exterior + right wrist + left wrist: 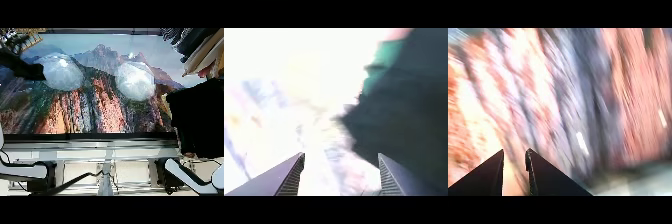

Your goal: Fold the clothes and pants, and hang the long-sleeved shirts on hangers.

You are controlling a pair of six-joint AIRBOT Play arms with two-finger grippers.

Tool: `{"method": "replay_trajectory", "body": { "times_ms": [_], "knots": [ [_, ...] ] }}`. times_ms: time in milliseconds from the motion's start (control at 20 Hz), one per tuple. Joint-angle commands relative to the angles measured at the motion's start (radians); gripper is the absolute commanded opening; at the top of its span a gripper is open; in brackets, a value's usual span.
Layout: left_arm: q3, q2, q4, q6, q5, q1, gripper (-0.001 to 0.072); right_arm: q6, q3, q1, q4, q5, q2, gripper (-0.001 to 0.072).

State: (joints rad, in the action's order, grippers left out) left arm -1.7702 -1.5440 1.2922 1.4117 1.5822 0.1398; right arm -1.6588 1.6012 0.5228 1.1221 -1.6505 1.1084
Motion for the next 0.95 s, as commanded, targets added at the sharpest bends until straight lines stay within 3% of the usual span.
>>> {"method": "replay_trajectory", "body": {
  "times_ms": [0,100,150,200,250,400,500,600,900],
  "knots": [
    [-0.011,0.09,0.09,0.118,-0.184,0.035,0.0159,-0.004,-0.18,-0.457,0.087,0.369,0.018,0.0538],
    [-0.011,0.108,0.095,0.196,-0.314,0.056,0.0158,-0.004,-0.326,-0.692,0.178,0.661,0.069,0.0423],
    [-0.011,0.108,0.095,0.205,-0.352,0.063,0.0158,-0.004,-0.372,-0.768,0.221,0.783,0.101,0.0297],
    [-0.011,0.105,0.095,0.205,-0.37,0.068,0.0158,-0.003,-0.401,-0.825,0.266,0.897,0.138,0.0101],
    [-0.011,0.102,0.095,0.205,-0.376,0.068,0.0158,-0.003,-0.406,-0.852,0.297,0.967,0.173,0.0026],
    [-0.011,0.088,0.095,0.205,-0.375,0.068,0.0157,-0.003,-0.405,-0.861,0.307,1.208,0.23,0.0026],
    [-0.011,0.077,0.095,0.205,-0.375,0.068,0.0158,-0.003,-0.404,-0.861,0.306,1.397,0.23,0.0106],
    [-0.011,0.066,0.095,0.205,-0.375,0.068,0.0158,-0.003,-0.404,-0.861,0.303,1.551,0.23,0.0103],
    [-0.011,0.037,0.095,0.205,-0.375,0.068,0.0158,-0.003,-0.404,-0.861,0.303,1.788,0.23,0.0103]
  ]
}}
